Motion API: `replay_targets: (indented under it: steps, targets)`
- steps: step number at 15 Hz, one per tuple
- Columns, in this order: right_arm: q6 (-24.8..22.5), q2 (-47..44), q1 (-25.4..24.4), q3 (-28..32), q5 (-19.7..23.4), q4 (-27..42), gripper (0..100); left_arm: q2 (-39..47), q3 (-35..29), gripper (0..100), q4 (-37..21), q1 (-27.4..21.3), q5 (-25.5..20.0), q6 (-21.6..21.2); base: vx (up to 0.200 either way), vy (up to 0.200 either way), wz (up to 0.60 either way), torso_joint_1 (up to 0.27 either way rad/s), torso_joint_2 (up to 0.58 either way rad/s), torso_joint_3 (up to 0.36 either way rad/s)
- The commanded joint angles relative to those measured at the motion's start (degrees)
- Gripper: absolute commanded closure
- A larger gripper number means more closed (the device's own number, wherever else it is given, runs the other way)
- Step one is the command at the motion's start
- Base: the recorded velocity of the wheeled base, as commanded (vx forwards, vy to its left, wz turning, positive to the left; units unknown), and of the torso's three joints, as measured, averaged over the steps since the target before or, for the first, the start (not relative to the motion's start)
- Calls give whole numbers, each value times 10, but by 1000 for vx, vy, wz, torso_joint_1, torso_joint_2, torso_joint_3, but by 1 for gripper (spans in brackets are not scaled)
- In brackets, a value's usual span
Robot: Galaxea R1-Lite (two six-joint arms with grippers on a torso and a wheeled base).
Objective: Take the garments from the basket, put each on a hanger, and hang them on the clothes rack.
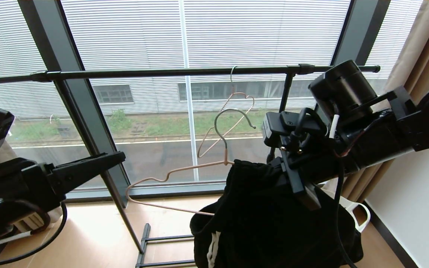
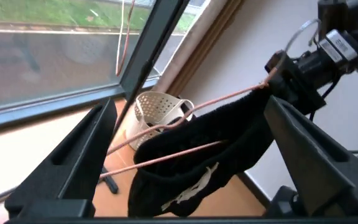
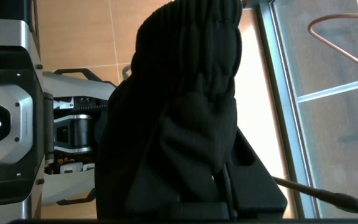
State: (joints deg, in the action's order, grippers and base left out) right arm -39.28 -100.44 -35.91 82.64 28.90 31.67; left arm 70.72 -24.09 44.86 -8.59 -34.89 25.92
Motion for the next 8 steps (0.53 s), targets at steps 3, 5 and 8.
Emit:
replay_targets:
  steps: [3,5,8]
  targets:
    - [-1,34,1,-11,26,-1,100,131,-53,0,-1,98,-62,53,0,0,0,0,0,0]
    - [-1,49,6,-14,58,-5,100,181,-80,0,-2,119,-72,101,0,0,0,0,0,0]
    - [0,52,24,-42,96,-65,100,216,-75,0,-2,103,-72,100,0,0,0,0,0,0]
